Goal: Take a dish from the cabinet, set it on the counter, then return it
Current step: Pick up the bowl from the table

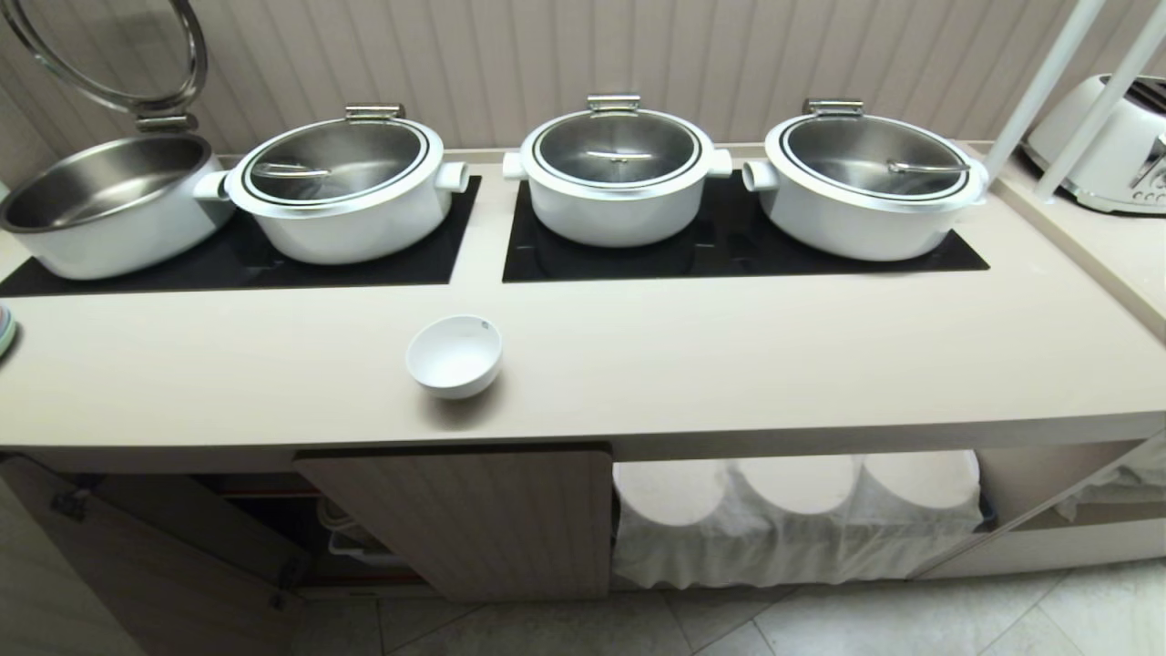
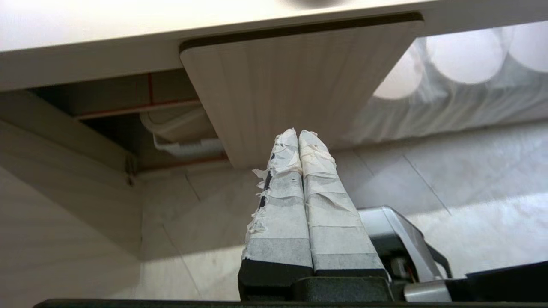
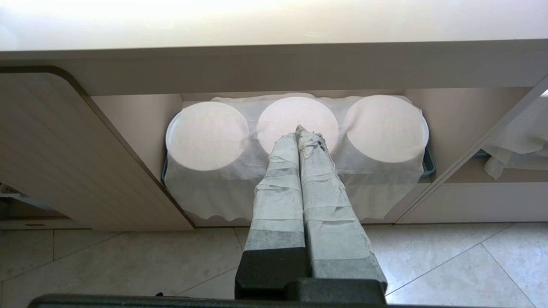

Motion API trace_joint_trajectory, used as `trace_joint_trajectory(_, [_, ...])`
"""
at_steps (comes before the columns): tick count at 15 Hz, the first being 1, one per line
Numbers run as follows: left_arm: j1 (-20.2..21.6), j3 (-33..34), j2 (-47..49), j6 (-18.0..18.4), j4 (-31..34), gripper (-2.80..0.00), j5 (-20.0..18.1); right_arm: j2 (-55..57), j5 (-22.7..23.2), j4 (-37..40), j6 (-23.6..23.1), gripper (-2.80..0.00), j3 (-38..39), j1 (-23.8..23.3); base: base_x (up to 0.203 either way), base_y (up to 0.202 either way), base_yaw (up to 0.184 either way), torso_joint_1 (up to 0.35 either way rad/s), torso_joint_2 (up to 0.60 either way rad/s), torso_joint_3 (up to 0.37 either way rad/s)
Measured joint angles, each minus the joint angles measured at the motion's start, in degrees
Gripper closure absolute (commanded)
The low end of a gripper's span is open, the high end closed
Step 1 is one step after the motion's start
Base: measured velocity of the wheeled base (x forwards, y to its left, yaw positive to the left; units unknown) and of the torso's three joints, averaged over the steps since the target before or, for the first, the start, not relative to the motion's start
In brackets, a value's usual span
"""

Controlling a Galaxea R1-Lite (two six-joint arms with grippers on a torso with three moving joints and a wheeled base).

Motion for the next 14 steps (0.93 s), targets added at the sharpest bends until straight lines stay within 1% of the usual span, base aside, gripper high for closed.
trace_joint_trajectory(3, [0.0,-10.0,14.4,-2.0,2.3,0.0,-0.2,0.0,0.0,0.0,0.0,0.0,0.0,0.0,0.0,0.0,0.0,0.0,0.0,0.0])
trace_joint_trajectory(7, [-0.5,-26.4,34.2,-6.1,6.2,0.0,-0.2,0.0,0.0,0.0,0.0,0.0,0.0,0.0,0.0,0.0,0.0,0.0,0.0,0.0])
trace_joint_trajectory(9, [-0.7,-35.7,43.9,-8.6,9.9,0.0,-0.2,0.0,0.0,0.0,0.0,0.0,0.0,0.0,0.0,0.0,0.0,0.0,0.0,0.0])
trace_joint_trajectory(10, [-0.8,-41.3,48.8,-10.4,12.6,0.0,-0.3,0.0,0.0,0.0,0.0,0.0,0.0,0.0,0.0,0.0,0.0,0.0,0.0,0.0])
trace_joint_trajectory(12, [-1.2,-51.4,57.5,-14.1,18.5,0.0,-0.2,0.0,0.0,0.0,0.0,0.0,0.0,0.0,0.0,0.0,0.0,0.0,0.0,0.0])
trace_joint_trajectory(14, [-1.6,-61.7,65.6,-16.7,25.8,0.0,-0.3,0.0,0.0,0.0,0.0,0.0,0.0,0.0,0.0,0.0,0.0,0.0,0.0,0.0])
